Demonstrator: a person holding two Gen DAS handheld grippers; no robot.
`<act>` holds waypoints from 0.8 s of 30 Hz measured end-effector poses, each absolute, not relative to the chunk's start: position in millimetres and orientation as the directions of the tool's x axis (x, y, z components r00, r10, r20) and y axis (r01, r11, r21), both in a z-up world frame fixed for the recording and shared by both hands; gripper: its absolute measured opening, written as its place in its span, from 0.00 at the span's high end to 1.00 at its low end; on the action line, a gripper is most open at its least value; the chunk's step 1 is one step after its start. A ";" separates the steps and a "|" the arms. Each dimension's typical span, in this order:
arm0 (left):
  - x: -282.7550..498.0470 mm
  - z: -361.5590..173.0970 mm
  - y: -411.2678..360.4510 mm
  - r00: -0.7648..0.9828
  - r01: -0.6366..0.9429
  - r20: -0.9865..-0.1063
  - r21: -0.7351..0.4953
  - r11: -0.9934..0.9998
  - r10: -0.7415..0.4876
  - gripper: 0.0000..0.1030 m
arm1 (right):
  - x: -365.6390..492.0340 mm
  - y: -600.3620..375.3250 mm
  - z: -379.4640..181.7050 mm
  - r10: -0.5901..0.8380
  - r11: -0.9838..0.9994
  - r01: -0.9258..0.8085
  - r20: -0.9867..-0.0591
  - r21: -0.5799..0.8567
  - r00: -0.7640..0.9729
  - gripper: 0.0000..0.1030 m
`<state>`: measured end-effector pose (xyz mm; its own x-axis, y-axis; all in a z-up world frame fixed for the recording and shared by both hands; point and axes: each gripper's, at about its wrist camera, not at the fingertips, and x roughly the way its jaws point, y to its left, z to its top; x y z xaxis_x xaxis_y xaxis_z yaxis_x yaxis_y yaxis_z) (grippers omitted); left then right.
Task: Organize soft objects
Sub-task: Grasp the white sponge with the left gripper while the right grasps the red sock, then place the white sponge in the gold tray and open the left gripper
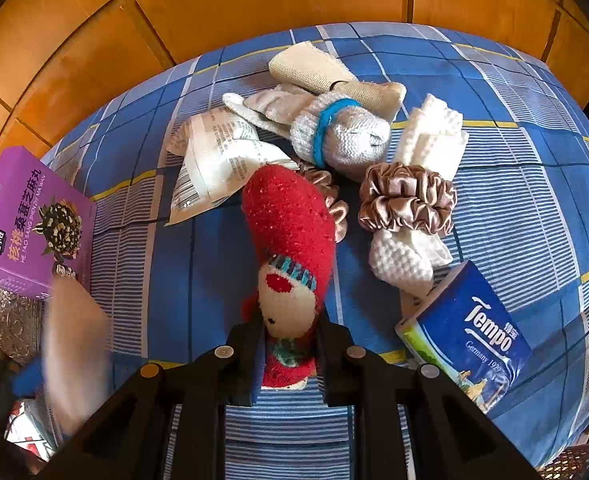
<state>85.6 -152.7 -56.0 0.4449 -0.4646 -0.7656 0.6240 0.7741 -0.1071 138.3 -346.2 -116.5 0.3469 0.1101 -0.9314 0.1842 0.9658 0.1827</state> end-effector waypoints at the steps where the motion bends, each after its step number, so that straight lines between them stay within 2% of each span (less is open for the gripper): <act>1: 90.4 -46.2 -156.3 0.454 0.628 -0.755 -0.105 0.771 -0.473 0.47 | 138.2 -346.5 -116.7 0.111 0.966 0.184 -0.931 0.183 0.347 0.81; 7: 152.2 12.1 -171.2 0.483 0.578 -0.717 -0.170 0.798 -0.503 0.46 | 141.1 -342.1 -115.5 0.095 0.973 0.167 -0.933 0.161 0.348 0.80; 11: 202.9 49.3 -154.9 0.573 0.485 -0.686 -0.157 0.860 -0.448 0.46 | 144.0 -337.7 -117.9 0.081 0.977 0.156 -0.933 0.144 0.351 0.80; 17: 245.9 80.9 -60.3 0.706 0.258 -0.651 -0.131 0.957 -0.279 0.46 | 146.5 -334.0 -118.2 0.059 0.984 0.139 -0.934 0.115 0.353 0.79; 24: 226.6 66.7 75.6 0.751 -0.006 -0.655 -0.130 0.992 -0.081 0.46 | 146.6 -329.5 -117.3 0.035 0.989 0.122 -0.932 0.084 0.360 0.79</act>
<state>226.6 75.6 66.7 0.7515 -0.0810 -0.6548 -0.0062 0.9915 -0.1297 146.6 -329.5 -117.3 0.3604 0.0349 -0.9322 0.1222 0.9889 0.0842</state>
